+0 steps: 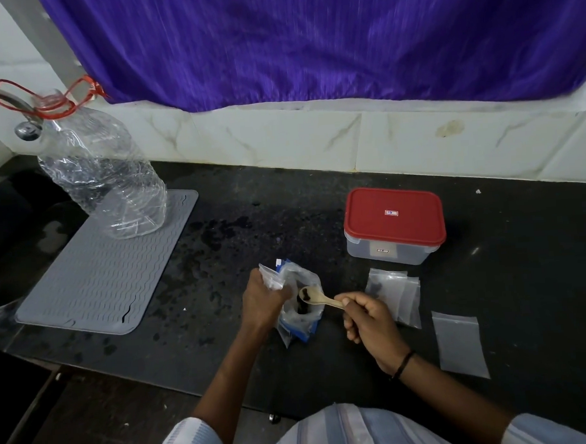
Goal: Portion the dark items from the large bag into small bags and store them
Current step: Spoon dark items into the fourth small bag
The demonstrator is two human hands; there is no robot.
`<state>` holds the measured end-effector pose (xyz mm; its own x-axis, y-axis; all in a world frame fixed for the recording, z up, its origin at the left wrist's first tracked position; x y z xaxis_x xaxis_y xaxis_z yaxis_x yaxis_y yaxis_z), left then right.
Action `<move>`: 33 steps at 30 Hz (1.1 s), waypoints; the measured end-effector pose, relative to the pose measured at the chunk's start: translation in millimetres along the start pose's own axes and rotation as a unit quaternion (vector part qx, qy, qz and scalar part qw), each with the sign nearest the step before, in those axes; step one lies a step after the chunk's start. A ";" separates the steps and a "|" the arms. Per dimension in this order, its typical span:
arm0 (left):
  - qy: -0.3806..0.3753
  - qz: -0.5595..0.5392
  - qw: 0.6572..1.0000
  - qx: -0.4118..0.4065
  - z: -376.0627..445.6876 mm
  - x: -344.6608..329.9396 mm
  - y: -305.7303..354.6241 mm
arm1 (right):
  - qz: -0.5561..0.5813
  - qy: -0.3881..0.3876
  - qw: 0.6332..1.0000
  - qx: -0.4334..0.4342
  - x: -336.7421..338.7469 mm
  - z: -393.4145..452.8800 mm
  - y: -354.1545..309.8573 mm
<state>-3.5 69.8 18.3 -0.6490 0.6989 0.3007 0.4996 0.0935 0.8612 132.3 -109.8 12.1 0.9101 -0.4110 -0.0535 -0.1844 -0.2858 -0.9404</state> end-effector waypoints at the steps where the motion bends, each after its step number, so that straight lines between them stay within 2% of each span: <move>1: 0.002 0.007 1.000 -0.004 0.8 1.3 -0.4 | 0.002 0.000 1.000 0.002 1.2 -2.1 -1.6; 5: 0.012 0.003 0.999 -0.037 -4.1 4.4 3.2 | 0.010 0.006 1.000 0.013 3.8 -11.8 -18.2; 9: 0.084 0.050 0.987 -0.131 -19.7 15.7 15.6 | 0.037 0.019 0.998 0.053 5.7 -24.3 -54.3; 15: 0.068 0.126 0.955 -0.261 -31.5 5.6 43.2 | 0.030 -0.015 0.993 0.111 -8.8 -35.2 -109.3; 19: 0.072 0.147 0.938 -0.306 -46.2 0.5 63.7 | -0.023 -0.024 0.992 0.122 -15.6 -33.9 -114.4; 22: 0.068 0.164 0.924 -0.338 -56.9 -2.6 76.9 | -0.124 -0.027 0.983 0.130 -18.4 -33.4 -114.6; 24: 0.061 0.180 0.914 -0.359 -62.4 -7.3 81.4 | -0.262 -0.035 0.947 0.183 -28.0 -38.6 -127.2; 25: 0.058 0.187 0.912 -0.359 -61.7 -9.2 79.2 | -0.362 -0.036 0.902 0.232 -36.5 -43.0 -136.1; 27: 0.062 0.195 0.918 -0.340 -54.6 -10.6 70.2 | -0.555 -0.033 0.764 0.326 -57.8 -52.7 -145.1; 28: 0.068 0.194 0.922 -0.328 -49.8 -10.2 64.4 | -0.617 -0.021 0.700 0.359 -64.5 -56.1 -144.3; 29: 0.075 0.187 0.928 -0.314 -45.6 -8.7 59.5 | -0.648 -0.008 0.660 0.380 -67.5 -58.5 -143.6; 30: 0.084 0.171 0.936 -0.295 -42.2 -5.7 55.5 | -0.656 0.005 0.643 0.395 -67.5 -61.3 -144.4; 31: 0.093 0.153 0.944 -0.276 -39.3 -1.3 52.2 | -0.651 0.021 0.643 0.403 -64.6 -63.2 -145.4; 32: 0.106 0.139 0.951 -0.256 -37.6 3.7 49.6 | -0.634 0.035 0.661 0.399 -59.1 -62.9 -144.2; 33: 0.122 0.134 0.956 -0.233 -35.8 9.1 45.8 | -0.605 0.051 0.694 0.387 -51.4 -60.7 -142.1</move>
<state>-7.1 55.1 75.2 -0.6765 0.4628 0.5729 0.3933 -0.4308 0.8123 89.2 -100.6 168.9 0.1875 -0.3458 0.9194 0.9822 0.0595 -0.1779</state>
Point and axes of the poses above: each hand's wrist, its own z-axis towards the middle knuckle, its own x-axis out of the back of the hand, y = z × x, the point moved 8 cm from there along z, towards the middle knuckle, and after that the axes turned 15 degrees about -y, right-handed, at the moved point
